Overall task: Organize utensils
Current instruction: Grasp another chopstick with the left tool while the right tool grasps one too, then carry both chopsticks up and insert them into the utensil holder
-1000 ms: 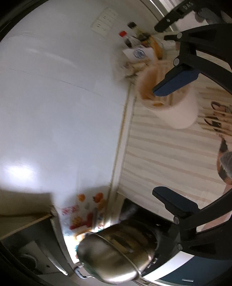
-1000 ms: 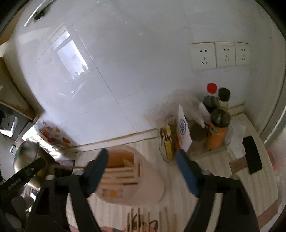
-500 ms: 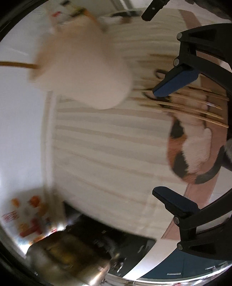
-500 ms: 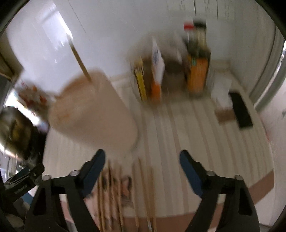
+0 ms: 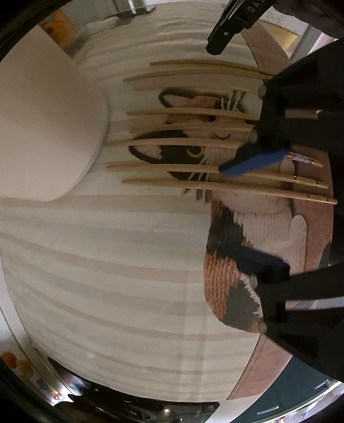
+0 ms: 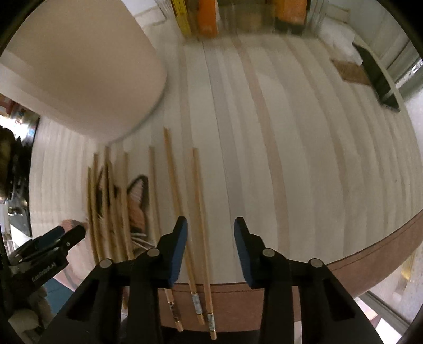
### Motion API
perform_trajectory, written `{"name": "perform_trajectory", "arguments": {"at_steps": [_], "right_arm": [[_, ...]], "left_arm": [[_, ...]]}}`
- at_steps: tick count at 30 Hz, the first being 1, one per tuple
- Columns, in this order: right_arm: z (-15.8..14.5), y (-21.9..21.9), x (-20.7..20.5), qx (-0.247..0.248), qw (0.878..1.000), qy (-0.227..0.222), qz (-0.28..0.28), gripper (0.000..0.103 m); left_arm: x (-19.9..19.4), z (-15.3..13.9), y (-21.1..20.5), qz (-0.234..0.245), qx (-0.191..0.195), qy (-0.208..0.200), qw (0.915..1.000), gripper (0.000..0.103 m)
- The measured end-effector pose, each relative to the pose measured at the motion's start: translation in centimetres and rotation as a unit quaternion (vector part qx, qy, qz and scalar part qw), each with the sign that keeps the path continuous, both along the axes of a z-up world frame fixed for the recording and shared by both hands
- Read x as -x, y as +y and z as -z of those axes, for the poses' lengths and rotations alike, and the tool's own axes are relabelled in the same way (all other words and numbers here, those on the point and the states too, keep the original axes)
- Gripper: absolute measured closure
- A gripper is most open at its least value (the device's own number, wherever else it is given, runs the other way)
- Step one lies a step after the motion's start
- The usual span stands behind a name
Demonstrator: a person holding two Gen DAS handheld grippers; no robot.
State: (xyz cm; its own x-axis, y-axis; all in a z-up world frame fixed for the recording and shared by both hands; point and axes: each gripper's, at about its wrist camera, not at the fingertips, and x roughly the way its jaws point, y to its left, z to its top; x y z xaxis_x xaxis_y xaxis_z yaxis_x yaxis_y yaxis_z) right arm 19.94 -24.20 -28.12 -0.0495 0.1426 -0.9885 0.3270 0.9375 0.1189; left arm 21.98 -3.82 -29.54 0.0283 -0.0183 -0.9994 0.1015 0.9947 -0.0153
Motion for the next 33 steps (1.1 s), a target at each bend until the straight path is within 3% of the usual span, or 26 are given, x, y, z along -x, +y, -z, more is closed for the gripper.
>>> {"name": "perform_trajectory", "arguments": {"at_steps": [2, 5, 9, 21, 33], "right_arm": [[0.5, 0.2, 0.3, -0.001, 1.0, 0.007, -0.004, 0.069], [1.3, 0.5, 0.7, -0.003, 1.0, 0.018, -0.012, 0.075], [1.7, 0.6, 1.4, 0.015, 0.999, 0.029, -0.028, 0.096], [1.0, -1.7, 2.4, 0.032, 0.998, 0.041, -0.031, 0.096], [1.9, 2.3, 0.4, 0.067, 0.994, 0.053, -0.061, 0.095]], "left_arm": [[0.1, 0.4, -0.1, 0.001, 0.004, 0.002, 1.0, 0.086], [0.3, 0.9, -0.1, 0.009, -0.02, 0.004, 0.9998, 0.096], [0.7, 1.1, 0.9, -0.003, -0.02, 0.006, 0.9998, 0.097], [-0.3, 0.8, 3.9, -0.013, -0.011, 0.013, 0.9998, 0.096], [-0.8, 0.7, 2.5, -0.019, -0.017, 0.004, 0.9997, 0.097]]}}
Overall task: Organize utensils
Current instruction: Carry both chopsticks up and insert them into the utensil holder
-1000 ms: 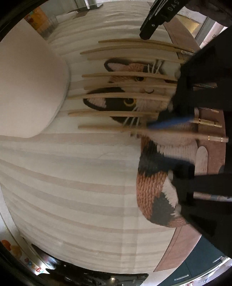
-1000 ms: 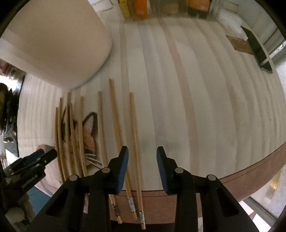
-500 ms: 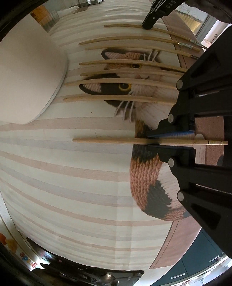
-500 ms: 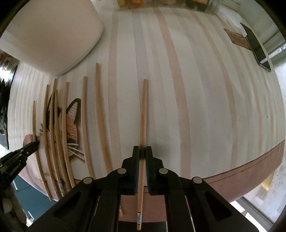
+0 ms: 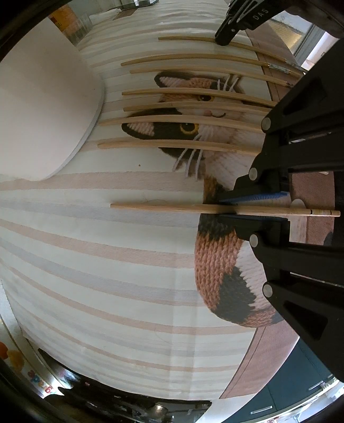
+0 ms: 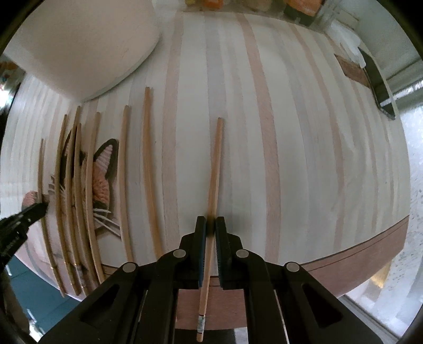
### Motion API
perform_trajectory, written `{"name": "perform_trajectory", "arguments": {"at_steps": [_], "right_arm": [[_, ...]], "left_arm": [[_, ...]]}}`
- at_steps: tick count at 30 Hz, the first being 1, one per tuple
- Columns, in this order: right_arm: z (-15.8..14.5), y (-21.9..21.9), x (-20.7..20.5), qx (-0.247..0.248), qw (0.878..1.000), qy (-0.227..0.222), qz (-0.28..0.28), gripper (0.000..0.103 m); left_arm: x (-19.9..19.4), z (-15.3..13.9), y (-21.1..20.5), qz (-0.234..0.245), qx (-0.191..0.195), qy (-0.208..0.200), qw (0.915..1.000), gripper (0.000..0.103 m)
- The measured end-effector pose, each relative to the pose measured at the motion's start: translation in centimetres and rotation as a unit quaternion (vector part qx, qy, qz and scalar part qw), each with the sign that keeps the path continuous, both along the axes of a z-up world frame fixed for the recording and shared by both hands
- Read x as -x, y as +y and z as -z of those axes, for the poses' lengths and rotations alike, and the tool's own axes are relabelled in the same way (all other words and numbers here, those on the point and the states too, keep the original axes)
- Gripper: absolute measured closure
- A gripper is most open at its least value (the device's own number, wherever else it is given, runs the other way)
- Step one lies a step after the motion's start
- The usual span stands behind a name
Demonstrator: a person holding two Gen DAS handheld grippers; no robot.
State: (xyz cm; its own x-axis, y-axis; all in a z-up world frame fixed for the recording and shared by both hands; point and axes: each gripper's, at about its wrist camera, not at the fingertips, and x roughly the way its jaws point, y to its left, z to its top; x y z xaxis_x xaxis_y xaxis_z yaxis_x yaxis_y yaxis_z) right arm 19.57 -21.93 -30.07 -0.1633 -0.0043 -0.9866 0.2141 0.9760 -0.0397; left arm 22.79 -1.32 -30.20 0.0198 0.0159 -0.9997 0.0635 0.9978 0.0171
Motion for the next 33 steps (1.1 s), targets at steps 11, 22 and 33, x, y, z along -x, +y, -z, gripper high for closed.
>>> {"name": "perform_trajectory", "arguments": {"at_steps": [11, 22, 33], "right_arm": [[-2.6, 0.1, 0.3, -0.007, 0.997, -0.063, 0.044, 0.096], [-14.2, -2.0, -3.4, -0.026, 0.971, -0.224, 0.075, 0.096], [-27.4, -3.1, -10.1, -0.079, 0.919, -0.378, 0.081, 0.096]], "left_arm": [[0.9, -8.3, -0.2, -0.021, -0.009, -0.119, 0.9927, 0.099], [0.5, -24.2, 0.5, -0.053, 0.07, -0.285, 0.9546, 0.099], [-2.5, -35.6, -1.1, -0.049, 0.176, -0.374, 0.9091, 0.099]]}}
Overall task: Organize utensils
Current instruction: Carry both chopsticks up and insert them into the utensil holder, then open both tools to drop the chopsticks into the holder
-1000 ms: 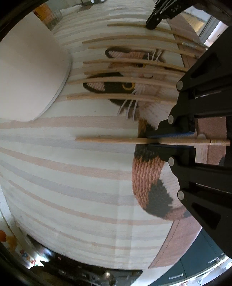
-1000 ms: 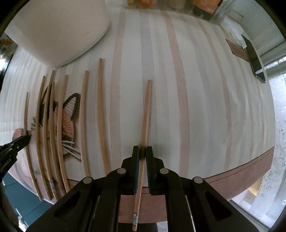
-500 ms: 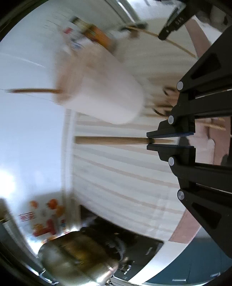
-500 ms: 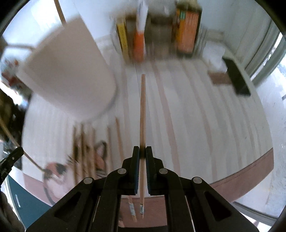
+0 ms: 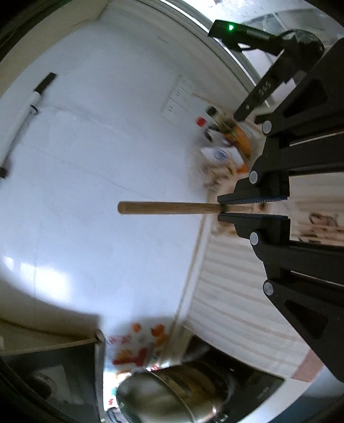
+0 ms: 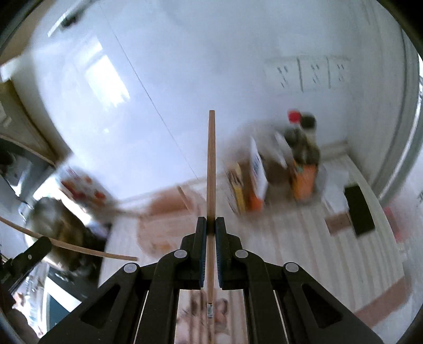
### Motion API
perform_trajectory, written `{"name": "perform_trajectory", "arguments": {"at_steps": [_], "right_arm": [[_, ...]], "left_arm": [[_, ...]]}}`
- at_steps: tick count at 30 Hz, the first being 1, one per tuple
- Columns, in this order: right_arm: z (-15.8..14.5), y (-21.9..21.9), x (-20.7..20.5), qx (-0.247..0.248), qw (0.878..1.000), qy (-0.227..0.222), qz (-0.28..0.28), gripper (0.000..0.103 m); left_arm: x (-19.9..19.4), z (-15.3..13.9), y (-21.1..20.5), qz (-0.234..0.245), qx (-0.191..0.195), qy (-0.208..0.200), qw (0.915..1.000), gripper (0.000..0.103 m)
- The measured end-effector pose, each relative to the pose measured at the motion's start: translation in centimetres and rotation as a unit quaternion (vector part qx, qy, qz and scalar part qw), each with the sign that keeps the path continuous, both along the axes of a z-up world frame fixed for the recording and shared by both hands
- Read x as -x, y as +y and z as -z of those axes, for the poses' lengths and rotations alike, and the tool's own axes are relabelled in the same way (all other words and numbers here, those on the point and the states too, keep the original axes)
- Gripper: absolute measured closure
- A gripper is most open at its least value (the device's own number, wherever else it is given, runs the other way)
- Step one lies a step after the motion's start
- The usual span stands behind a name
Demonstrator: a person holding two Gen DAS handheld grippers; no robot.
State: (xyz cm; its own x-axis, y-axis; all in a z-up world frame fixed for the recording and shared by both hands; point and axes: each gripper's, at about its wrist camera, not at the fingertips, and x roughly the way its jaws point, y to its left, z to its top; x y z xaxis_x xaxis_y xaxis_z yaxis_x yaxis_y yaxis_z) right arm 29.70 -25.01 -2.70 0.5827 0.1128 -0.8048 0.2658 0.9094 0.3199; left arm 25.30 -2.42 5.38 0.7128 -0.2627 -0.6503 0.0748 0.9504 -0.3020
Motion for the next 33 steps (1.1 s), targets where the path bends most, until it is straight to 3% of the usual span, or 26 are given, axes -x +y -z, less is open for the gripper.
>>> {"name": "perform_trajectory", "arguments": {"at_steps": [7, 13, 18, 24, 30, 33], "right_arm": [[-2.8, 0.6, -5.4, -0.006, 0.998, -0.055, 0.012, 0.096], [-2.1, 0.3, -10.4, -0.01, 0.996, -0.08, 0.024, 0.096], [0.4, 0.9, -13.9, 0.002, 0.997, -0.073, 0.026, 0.096], [3.5, 1.8, -15.1, 0.015, 0.998, -0.058, 0.011, 0.096], [4.9, 2.5, -15.1, 0.004, 0.999, -0.031, -0.026, 0.096], [5.1, 2.5, -14.8, -0.008, 0.999, -0.003, -0.047, 0.095]], "left_arm": [[-5.9, 1.1, -2.0, -0.005, -0.028, 0.009, 0.9996, 0.099], [-10.2, 4.1, -3.5, 0.006, -0.056, 0.055, 0.9969, 0.099], [-11.9, 6.7, -4.0, 0.008, -0.069, 0.09, 0.9936, 0.099], [-12.6, 9.2, -4.1, 0.014, -0.07, 0.124, 0.9898, 0.099], [-12.1, 8.1, -3.7, 0.032, -0.046, 0.142, 0.9883, 0.094], [-11.0, 6.3, -3.3, 0.022, -0.064, 0.124, 0.99, 0.092]]}}
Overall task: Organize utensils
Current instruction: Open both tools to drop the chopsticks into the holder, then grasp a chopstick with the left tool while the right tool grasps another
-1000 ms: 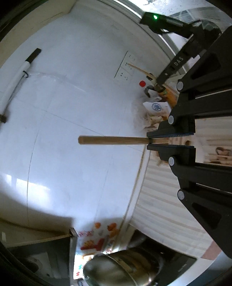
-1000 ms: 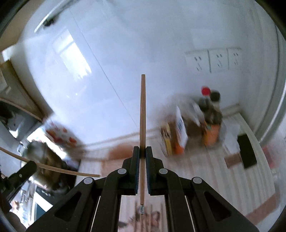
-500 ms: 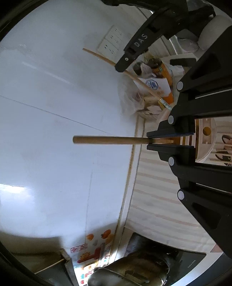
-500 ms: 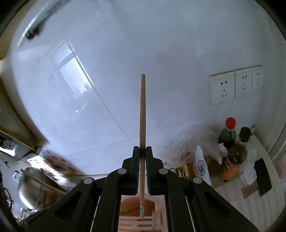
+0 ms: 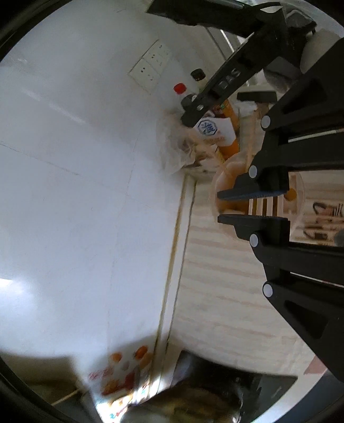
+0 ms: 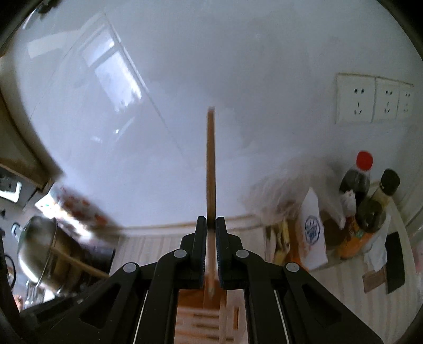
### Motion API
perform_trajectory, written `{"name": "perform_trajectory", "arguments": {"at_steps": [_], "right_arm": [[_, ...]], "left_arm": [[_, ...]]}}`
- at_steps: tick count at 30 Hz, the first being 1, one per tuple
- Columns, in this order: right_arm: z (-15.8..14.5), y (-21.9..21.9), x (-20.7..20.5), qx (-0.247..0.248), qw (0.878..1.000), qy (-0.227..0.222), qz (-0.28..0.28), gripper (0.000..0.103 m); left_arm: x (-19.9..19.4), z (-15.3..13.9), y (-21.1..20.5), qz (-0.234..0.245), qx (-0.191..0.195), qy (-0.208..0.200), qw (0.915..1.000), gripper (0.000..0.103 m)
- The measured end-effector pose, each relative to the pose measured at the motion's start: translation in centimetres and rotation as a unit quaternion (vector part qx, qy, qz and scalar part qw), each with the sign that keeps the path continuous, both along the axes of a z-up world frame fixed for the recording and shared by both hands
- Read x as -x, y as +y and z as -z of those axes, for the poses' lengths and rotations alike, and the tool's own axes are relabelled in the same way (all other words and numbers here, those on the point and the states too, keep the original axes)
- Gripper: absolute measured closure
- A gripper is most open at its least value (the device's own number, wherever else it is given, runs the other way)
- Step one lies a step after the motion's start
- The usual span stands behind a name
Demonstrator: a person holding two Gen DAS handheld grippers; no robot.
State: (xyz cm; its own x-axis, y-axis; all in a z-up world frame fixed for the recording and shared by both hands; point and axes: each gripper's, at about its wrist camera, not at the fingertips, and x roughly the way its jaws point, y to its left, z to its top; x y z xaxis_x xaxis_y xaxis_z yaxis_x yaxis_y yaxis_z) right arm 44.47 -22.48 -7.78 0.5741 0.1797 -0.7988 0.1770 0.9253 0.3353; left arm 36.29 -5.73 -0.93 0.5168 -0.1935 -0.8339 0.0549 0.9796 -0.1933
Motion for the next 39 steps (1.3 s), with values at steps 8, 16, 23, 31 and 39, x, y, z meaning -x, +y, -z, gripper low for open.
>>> {"name": "perform_trajectory", "arguments": {"at_steps": [8, 16, 23, 31, 39], "right_arm": [[-3.6, -2.6, 4.3, -0.011, 1.0, -0.006, 0.018, 0.054], [-5.1, -3.8, 9.6, -0.004, 0.999, -0.01, 0.041, 0.03], [-1.0, -3.2, 13.7, 0.01, 0.999, 0.02, 0.047, 0.019], [7.8, -2.4, 17.6, -0.002, 0.989, 0.143, 0.035, 0.022], [18.4, -0.7, 21.3, -0.01, 0.96, 0.281, 0.003, 0.063]], "left_arm": [[4.7, -3.6, 3.5, -0.044, -0.036, -0.071, 0.9959, 0.023], [7.3, -1.1, 5.6, -0.071, -0.086, -0.068, 0.9914, 0.0], [9.6, 7.1, 6.1, -0.06, -0.128, 0.009, 0.99, 0.0], [12.0, 19.7, 4.6, -0.013, -0.139, 0.153, 0.9783, 0.001], [13.2, 28.6, 2.0, 0.044, -0.104, 0.257, 0.9597, 0.036]]}}
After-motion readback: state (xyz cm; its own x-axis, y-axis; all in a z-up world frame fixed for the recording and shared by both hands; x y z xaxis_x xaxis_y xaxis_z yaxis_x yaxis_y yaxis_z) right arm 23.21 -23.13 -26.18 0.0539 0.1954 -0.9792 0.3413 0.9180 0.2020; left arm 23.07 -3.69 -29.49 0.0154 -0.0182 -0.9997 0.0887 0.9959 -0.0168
